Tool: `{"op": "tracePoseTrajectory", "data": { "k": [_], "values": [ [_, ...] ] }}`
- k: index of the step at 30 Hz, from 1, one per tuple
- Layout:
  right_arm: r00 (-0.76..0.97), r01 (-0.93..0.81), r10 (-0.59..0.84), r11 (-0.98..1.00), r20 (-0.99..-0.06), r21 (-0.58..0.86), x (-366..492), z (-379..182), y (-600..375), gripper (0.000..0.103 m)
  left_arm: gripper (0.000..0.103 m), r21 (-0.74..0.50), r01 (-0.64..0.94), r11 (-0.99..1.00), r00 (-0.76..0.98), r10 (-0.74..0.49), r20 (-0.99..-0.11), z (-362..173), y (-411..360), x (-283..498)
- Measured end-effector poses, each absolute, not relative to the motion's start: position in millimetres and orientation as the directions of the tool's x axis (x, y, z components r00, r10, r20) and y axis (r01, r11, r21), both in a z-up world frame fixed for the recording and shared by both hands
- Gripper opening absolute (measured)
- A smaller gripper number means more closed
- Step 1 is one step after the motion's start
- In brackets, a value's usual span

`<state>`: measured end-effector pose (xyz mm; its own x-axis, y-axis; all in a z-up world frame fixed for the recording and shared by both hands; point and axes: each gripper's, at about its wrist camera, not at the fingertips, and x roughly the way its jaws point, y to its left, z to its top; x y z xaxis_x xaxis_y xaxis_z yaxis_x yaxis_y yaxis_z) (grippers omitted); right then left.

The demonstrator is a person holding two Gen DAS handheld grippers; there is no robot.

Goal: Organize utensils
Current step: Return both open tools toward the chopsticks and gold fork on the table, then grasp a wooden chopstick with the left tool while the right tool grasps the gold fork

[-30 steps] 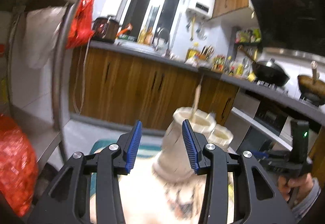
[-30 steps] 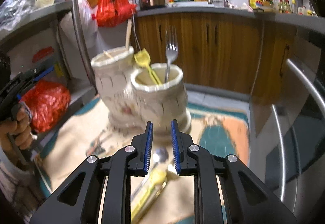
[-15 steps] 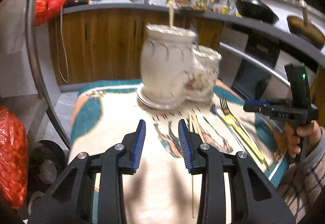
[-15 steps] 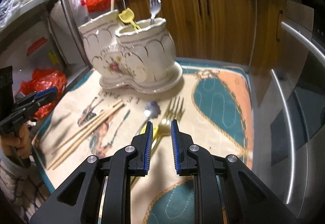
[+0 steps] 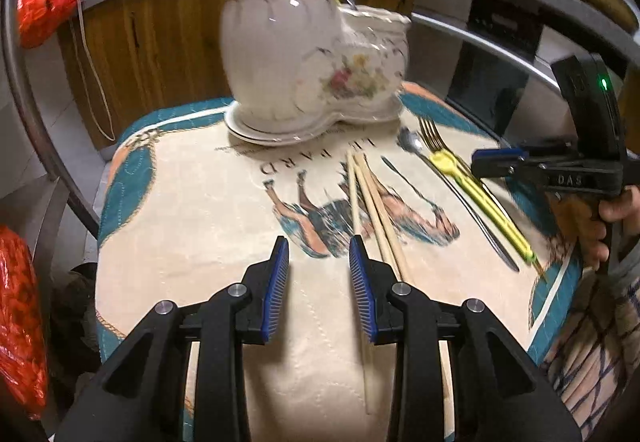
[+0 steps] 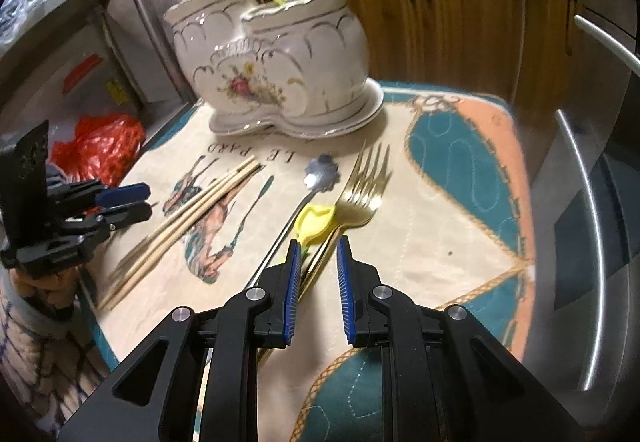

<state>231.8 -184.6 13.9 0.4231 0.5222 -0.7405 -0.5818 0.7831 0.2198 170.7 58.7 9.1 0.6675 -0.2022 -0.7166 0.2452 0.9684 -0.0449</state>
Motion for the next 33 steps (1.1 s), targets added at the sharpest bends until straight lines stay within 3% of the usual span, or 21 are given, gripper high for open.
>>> {"op": "tracePoseTrajectory", "data": {
  "k": [14, 24, 26, 33],
  "values": [
    [0.39, -0.62, 0.489, 0.766, -0.78, 0.17, 236.1, 13.4, -180.4, 0.014, 0.023, 0.07, 0.249, 0.966, 0.603, -0.099, -0.791, 1.0, 33.6, 187.7],
    [0.326, -0.678, 0.285, 0.735, -0.902, -0.013, 250.1, 18.0, -177.3, 0.014, 0.021, 0.21, 0.298, 0.931, 0.491, 0.04, -0.871, 6.6, 16.1, 213.8],
    [0.308, -0.681, 0.252, 0.732, -0.917, -0.028, 255.2, 16.9, -176.5, 0.014, 0.013, 0.229, 0.298, 0.927, 0.471, 0.066, -0.88, 6.5, 16.5, 219.8],
    [0.246, -0.702, 0.128, 0.707, -0.961, -0.086, 267.3, 16.8, -158.7, 0.014, 0.005, 0.264, 0.316, 0.911, 0.416, 0.117, -0.902, 4.6, 17.9, 235.3]
  ]
}}
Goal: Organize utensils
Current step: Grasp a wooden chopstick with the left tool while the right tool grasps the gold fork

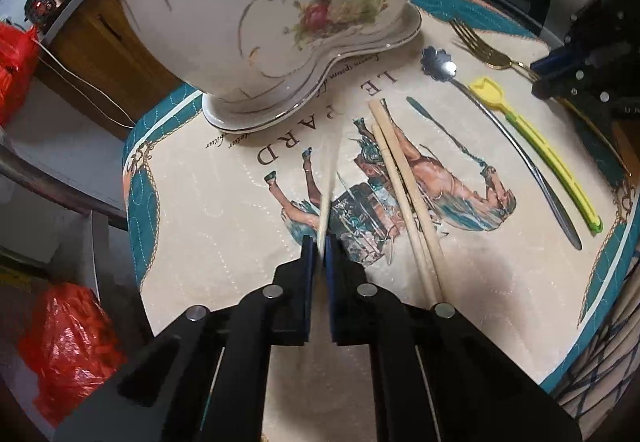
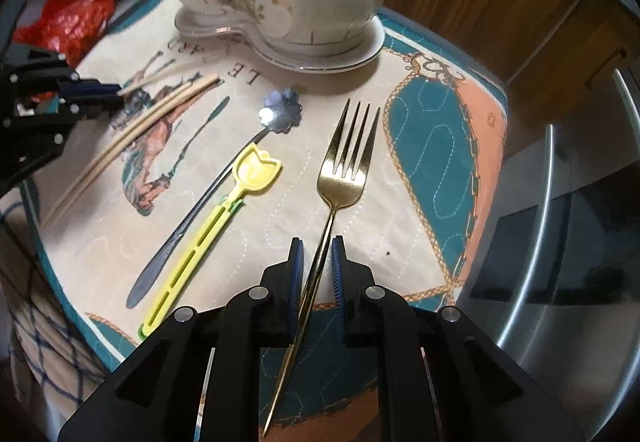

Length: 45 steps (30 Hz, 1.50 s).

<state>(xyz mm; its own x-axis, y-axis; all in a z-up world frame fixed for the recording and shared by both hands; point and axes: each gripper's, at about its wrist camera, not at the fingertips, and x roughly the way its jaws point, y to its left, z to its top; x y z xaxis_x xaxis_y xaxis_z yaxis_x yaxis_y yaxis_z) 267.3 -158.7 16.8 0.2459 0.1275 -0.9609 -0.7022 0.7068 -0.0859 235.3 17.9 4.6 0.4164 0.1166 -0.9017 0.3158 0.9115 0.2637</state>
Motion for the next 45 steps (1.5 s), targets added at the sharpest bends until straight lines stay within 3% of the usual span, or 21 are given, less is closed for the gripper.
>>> {"op": "tracePoseTrajectory", "data": {
  "k": [11, 27, 37, 45],
  "values": [
    [0.146, -0.7, -0.007, 0.706, -0.989, -0.109, 280.0, 13.2, -139.8, 0.014, 0.005, 0.283, 0.393, 0.875, 0.238, 0.201, -0.95, 3.6, 4.1, 251.9],
    [0.136, -0.68, 0.01, 0.728, -0.991, -0.086, 272.7, 16.0, -138.8, 0.007, 0.004, 0.303, 0.437, 0.847, 0.168, 0.255, -0.952, 1.7, -5.6, 256.2],
    [0.218, -0.669, 0.215, 0.743, -0.952, 0.015, 257.8, 45.9, -169.2, 0.006, 0.004, 0.158, 0.377, 0.912, 0.367, 0.009, -0.93, 42.3, 20.6, 218.2],
    [0.362, -0.656, 0.427, 0.748, -0.829, 0.098, 237.8, 89.6, -191.2, 0.006, 0.004, -0.007, 0.287, 0.958, 0.629, -0.194, -0.753, 88.4, 52.5, 181.1]
  ]
}}
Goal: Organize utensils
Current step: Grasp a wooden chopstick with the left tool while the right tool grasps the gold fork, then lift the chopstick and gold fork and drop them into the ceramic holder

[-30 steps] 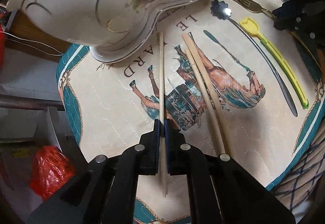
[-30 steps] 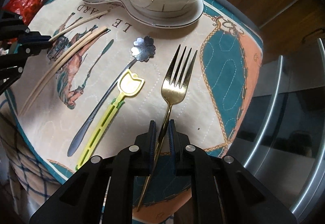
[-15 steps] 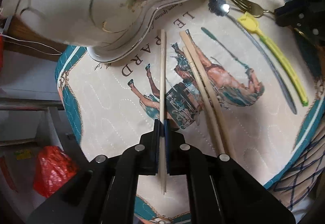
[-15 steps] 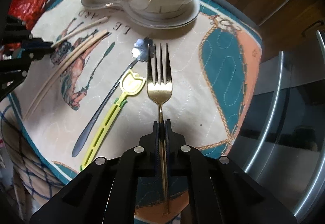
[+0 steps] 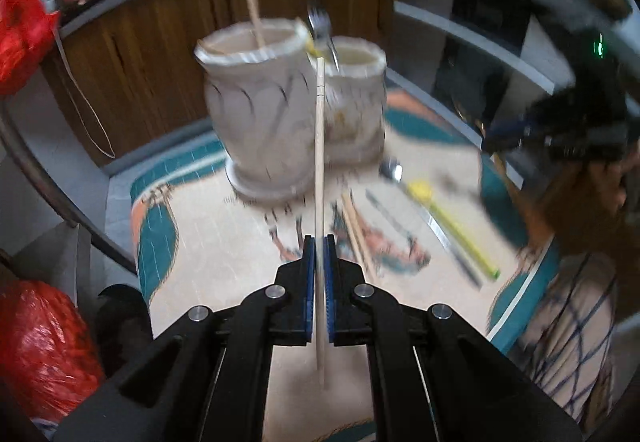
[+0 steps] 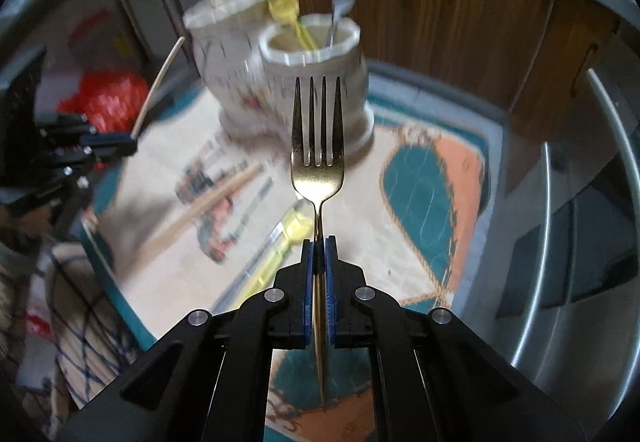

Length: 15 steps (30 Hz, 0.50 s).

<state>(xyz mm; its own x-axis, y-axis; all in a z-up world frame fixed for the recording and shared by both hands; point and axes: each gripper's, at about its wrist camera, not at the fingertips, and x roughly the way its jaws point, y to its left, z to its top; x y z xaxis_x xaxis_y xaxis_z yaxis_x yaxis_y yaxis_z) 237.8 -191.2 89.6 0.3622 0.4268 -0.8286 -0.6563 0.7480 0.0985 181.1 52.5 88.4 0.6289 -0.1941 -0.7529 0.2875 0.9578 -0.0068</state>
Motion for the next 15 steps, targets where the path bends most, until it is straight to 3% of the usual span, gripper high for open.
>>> {"op": "tracePoseTrajectory", "data": {
  "k": [6, 15],
  "values": [
    [0.464, -0.654, 0.52, 0.747, -0.717, 0.118, 227.6, 114.6, -191.9, 0.006, 0.004, -0.11, 0.259, 0.96, 0.764, -0.273, -0.585, 111.3, 68.0, 169.9],
    [0.561, -0.678, 0.613, 0.726, -0.557, 0.116, 225.0, 151.1, -180.5, 0.006, 0.004, -0.132, 0.192, 0.972, 0.885, -0.23, -0.405, 134.3, 77.6, 183.8]
  ]
}}
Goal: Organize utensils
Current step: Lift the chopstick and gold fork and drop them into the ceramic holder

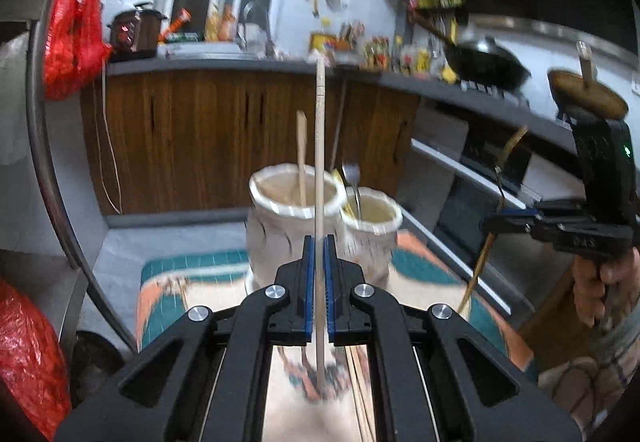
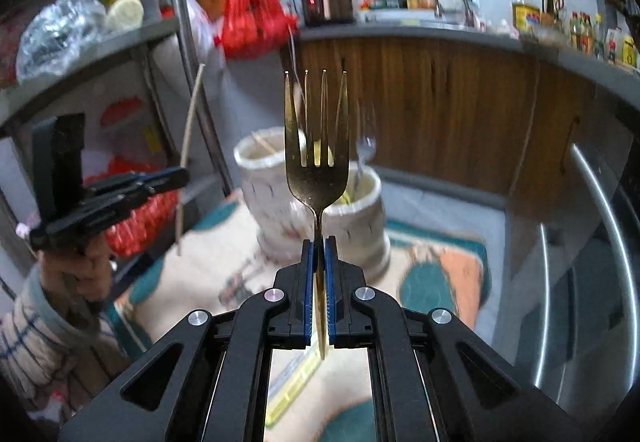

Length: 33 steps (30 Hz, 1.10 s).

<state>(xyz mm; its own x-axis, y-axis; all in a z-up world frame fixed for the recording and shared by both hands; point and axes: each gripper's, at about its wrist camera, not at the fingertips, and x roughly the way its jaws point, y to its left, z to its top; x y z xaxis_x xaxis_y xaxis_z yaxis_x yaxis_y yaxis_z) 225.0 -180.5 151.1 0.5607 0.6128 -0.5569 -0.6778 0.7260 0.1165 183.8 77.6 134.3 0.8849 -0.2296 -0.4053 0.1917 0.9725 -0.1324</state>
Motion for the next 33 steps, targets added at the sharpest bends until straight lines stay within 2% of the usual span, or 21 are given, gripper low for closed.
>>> {"op": "tracePoseTrajectory", "data": {
  "k": [12, 16, 22, 26, 33],
  "values": [
    [0.622, -0.714, 0.697, 0.692, -0.357, 0.107, 240.8, 200.4, -172.9, 0.006, 0.004, -0.19, 0.156, 0.969, 0.97, -0.187, -0.157, 176.4, 90.8, 221.4],
    [0.642, -0.706, 0.693, 0.701, -0.329, 0.1, 254.3, 208.7, -169.2, 0.006, 0.004, -0.209, 0.146, 0.967, 0.978, -0.172, -0.115, 183.8, 91.0, 238.0],
    [0.668, -0.687, 0.678, 0.721, -0.307, 0.096, 271.5, 210.6, -161.3, 0.006, 0.004, -0.229, 0.135, 0.964, 0.98, -0.163, -0.11, 172.4, 86.3, 260.4],
    [0.679, -0.682, 0.67, 0.727, -0.3, 0.081, 276.0, 206.8, -153.8, 0.006, 0.004, -0.228, 0.121, 0.966, 0.977, -0.156, -0.144, 157.2, 84.2, 273.4],
    [0.686, -0.661, 0.633, 0.748, -0.36, 0.055, 292.2, 186.4, -137.6, 0.006, 0.004, -0.182, 0.099, 0.978, 0.978, -0.129, -0.164, 137.9, 74.6, 269.7]
  ]
}}
